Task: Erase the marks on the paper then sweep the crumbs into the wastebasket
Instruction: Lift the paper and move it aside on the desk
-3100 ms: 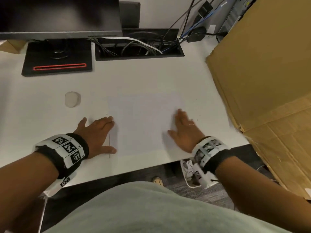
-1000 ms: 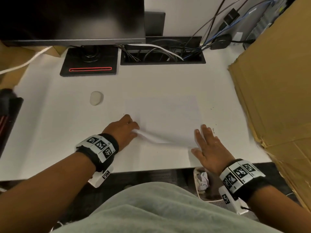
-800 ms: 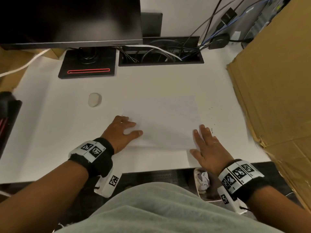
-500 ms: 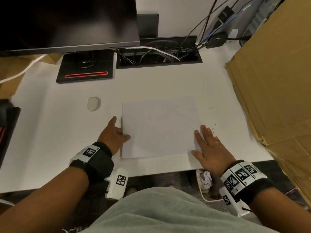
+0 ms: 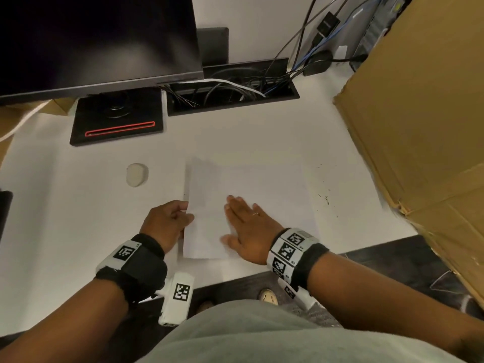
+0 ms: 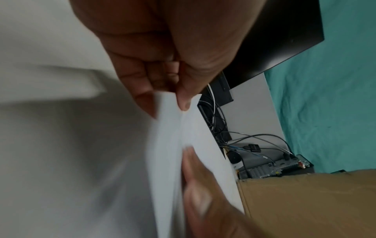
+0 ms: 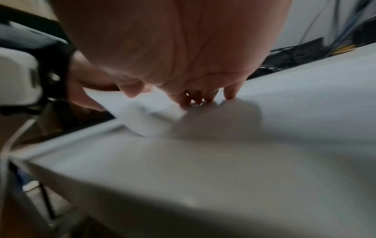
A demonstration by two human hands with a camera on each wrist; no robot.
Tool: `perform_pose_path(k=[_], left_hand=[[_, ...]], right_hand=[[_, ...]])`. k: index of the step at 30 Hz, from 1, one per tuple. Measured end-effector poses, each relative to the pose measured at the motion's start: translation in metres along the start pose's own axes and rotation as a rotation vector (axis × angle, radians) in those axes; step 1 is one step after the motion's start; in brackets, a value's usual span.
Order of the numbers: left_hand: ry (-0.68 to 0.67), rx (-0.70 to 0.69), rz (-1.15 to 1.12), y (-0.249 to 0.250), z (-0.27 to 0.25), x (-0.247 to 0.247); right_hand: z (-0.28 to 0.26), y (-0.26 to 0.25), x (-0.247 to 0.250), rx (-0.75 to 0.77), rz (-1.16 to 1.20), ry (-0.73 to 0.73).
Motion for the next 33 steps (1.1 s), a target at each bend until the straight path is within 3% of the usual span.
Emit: perform_pose_path(k=[5, 7, 9, 11, 13, 16, 21, 24, 27, 33], left_hand=[[0.003, -0.045, -0.014, 0.003, -0.002, 0.006], [0.004, -0.058, -0.021, 0.005, -0.002, 0.007], [0.001, -0.065, -0.029, 0.008, -0.002, 0.007], [-0.001, -0.063, -0.037, 0.009, -0.001, 0.006], [0.009, -0.047, -0.068, 0.009, -0.002, 0.008], [0.009, -0.068, -0.066, 0.008, -0.001, 0.012], [0.010, -0.080, -0.091, 0.001, 0.000, 0.014], [0.003, -0.082, -0.100, 0.001, -0.001, 0.013], [-0.014, -0.076, -0.120, 0.000, 0.000, 0.015], [-0.001, -0.080, -0.150, -0.003, 0.000, 0.024]], right_hand=[[-0.049, 0.068, 0.017, -0.383, 0.067, 0.114], [-0.039, 0.053, 0.029, -0.327, 0.140, 0.212], [-0.009, 0.010, 0.040, -0.127, 0.226, 0.287], [0.021, -0.035, 0.043, 0.035, 0.264, 0.277], [0.038, -0.052, 0.037, 0.073, 0.257, 0.233], [0.036, -0.025, 0.024, -0.026, 0.234, 0.143], [0.005, 0.045, 0.032, -0.376, 0.134, 0.139], [0.018, 0.023, 0.049, -0.256, 0.179, 0.183], [0.044, -0.007, 0.048, -0.102, 0.148, 0.103], [0.020, 0.069, 0.045, -0.380, 0.155, 0.094]])
Point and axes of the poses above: each hand's wrist, its own z-axis towards the middle knuckle, its own x-axis out of the back of the hand, y = z × x, the point moved 5 cm from there along z, towards the middle knuckle, and after that the axes turned 10 degrees about x, right-handed, at the moved point
